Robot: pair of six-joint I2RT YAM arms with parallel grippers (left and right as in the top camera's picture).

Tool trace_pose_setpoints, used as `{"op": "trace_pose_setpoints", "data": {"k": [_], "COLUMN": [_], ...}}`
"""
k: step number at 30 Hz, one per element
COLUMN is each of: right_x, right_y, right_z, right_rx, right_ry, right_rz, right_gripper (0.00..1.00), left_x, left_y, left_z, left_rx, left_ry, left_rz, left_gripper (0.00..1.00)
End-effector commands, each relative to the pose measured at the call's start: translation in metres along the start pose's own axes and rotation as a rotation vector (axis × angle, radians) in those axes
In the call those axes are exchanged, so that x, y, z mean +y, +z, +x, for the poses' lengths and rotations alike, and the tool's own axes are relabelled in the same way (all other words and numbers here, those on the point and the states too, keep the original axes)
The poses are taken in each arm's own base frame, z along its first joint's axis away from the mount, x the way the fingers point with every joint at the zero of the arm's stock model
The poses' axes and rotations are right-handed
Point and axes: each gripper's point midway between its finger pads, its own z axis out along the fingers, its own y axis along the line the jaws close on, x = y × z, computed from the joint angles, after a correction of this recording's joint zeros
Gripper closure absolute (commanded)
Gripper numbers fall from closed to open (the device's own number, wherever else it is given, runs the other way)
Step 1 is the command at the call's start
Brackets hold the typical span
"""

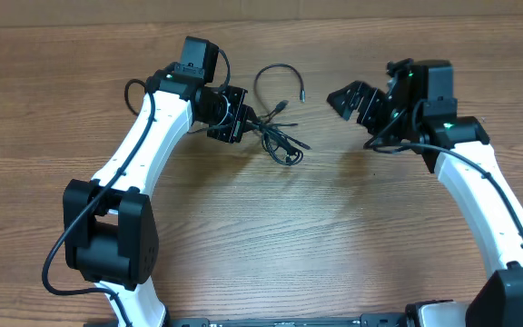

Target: Untangle cables

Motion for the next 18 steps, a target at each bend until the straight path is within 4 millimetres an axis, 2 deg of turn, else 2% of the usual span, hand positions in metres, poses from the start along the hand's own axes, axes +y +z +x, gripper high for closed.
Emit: {"op": "trace_pose_setpoints", "data": {"k": [1,4,7,13,18], "right_x": [0.032,0.055,0.072,0.066,0.072], "right_y": [0.005,0.015,0.023,0.046,0.069], "right_z": [0.028,0.061,0.087,0.099,0.107], "right_rx": [0.082,0.155,0.194,0.139,0.135], "right_ry": [-0.2,-0.402,-0.518,-0.634,-0.744], "right_rz": [-0.078,-0.117,-0.12,0.078,0.079], "right_gripper": [0.0,0.0,0.0,0.0,0.02], "left_x": [0.001,0.007,0.011,0.017,0.016], "left_y": [-0.01,-0.01,-0.01,-0.01,-0.01], "left_z": [-0.008,-0.008,-0.007,-0.005,0.004], "left_rx": [-0.067,-0.07,-0.072,-0.062,-0.014], "left_ry": [-0.233,-0.317,-0.368,-0.39,-0.391], "left_rz": [0.01,-0.01,-0.024,-0.048,-0.055], "left_gripper": [0.96,0.95,0.96,0.95,0.96]}}
